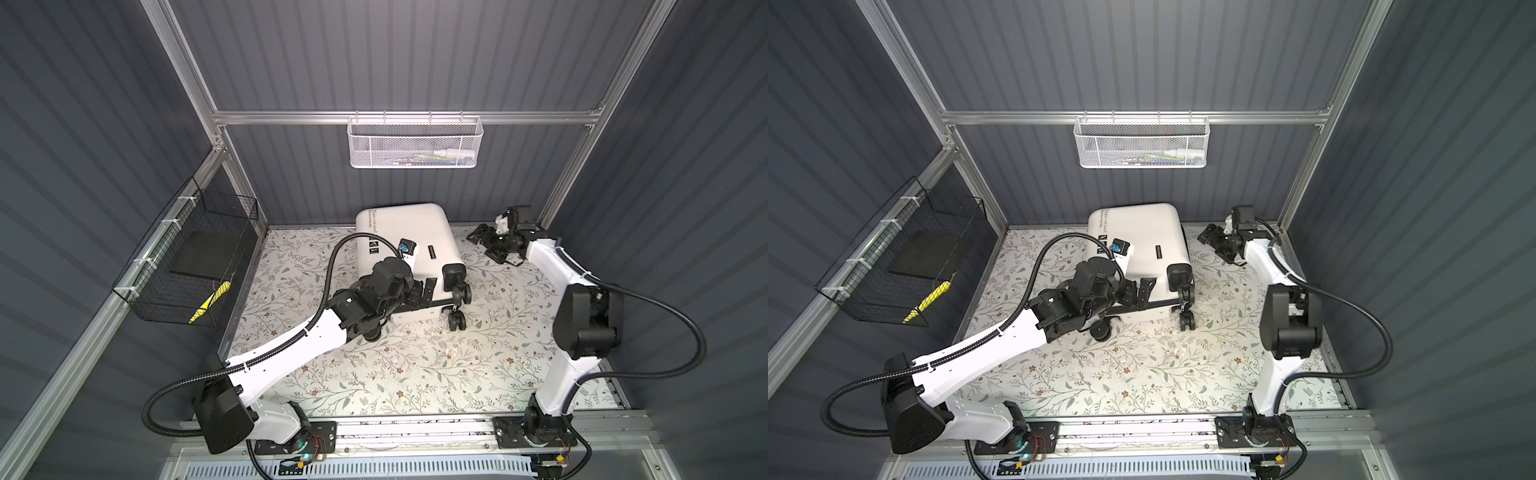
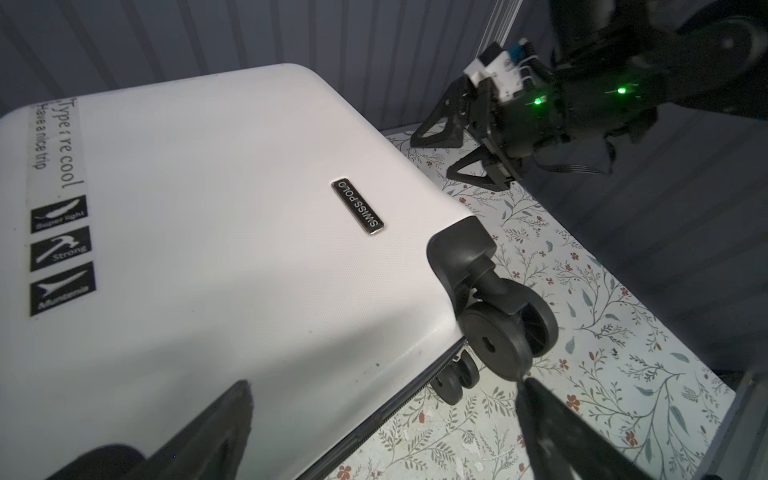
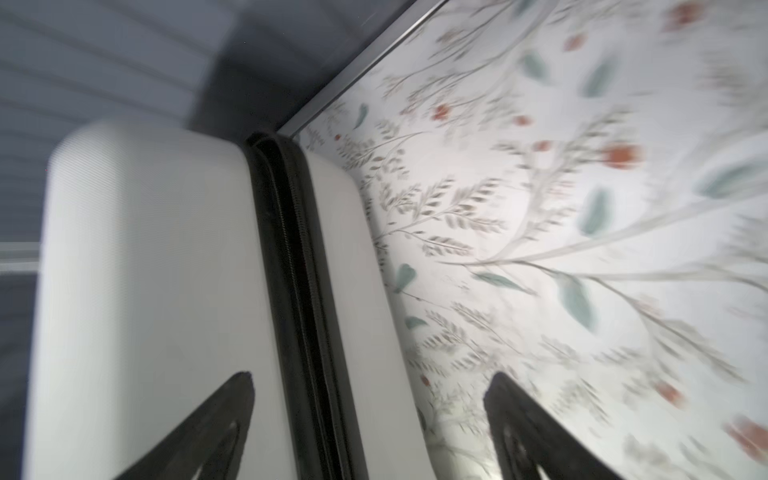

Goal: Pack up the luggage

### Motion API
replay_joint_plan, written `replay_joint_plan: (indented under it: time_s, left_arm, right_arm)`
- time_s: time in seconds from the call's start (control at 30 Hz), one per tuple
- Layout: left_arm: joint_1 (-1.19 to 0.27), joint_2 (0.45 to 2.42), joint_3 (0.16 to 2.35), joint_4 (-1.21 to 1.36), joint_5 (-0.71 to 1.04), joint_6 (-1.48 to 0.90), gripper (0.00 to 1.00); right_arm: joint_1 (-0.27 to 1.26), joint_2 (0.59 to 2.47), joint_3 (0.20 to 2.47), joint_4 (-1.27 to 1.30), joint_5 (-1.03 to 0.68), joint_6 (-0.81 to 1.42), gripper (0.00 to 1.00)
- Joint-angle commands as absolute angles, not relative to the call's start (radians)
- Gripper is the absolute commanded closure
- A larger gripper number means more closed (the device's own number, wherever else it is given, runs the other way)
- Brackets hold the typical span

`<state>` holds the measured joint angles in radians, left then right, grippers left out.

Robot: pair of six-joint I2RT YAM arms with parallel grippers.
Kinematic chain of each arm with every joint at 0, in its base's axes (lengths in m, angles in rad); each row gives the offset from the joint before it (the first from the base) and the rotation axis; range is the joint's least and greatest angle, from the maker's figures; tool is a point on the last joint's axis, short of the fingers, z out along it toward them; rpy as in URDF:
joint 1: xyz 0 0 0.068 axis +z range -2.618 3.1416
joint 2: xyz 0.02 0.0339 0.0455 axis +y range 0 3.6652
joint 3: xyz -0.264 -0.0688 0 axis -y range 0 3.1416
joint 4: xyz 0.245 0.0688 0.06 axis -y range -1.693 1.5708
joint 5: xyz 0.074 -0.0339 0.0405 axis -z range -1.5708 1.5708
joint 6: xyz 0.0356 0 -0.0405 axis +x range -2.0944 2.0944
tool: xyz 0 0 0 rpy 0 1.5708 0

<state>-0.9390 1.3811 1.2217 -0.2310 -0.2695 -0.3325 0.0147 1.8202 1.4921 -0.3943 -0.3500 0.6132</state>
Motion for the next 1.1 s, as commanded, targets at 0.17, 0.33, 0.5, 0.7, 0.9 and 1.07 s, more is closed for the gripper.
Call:
replay_joint_plan:
  time_s: [0.17,0.33,0.5,0.7,0.9,1.07]
  left_arm:
    - [-1.098,1.448,1.221,-0.158,-0.441,-0.474,0.0]
    - [-1.132,1.503,1.21,-0.102,-0.505,-0.572,0.0]
    - [-1.151,1.577,1.237,-0.07,-0.515,-0.597,0.0]
    - [-1.165,1.648,1.282,-0.056,-0.52,-0.596,0.0]
    - [-1.174,1.654,1.259,-0.02,-0.542,-0.591,0.0]
    - [-1.18,1.64,1.226,0.017,-0.561,-0.586,0.0]
  right_arm:
    - [-0.032,1.691,1.163,-0.244,-0.354,0.642,0.13]
    - [-0.028,1.759,1.071,-0.14,-0.442,0.664,0.17]
    - [0.014,1.821,1.055,-0.068,-0.495,0.675,0.23]
    - [0.085,1.845,1.011,0.005,-0.523,0.682,0.27]
    - [0.141,1.831,0.928,0.109,-0.554,0.713,0.29]
    - [0.182,1.807,0.885,0.146,-0.55,0.732,0.29]
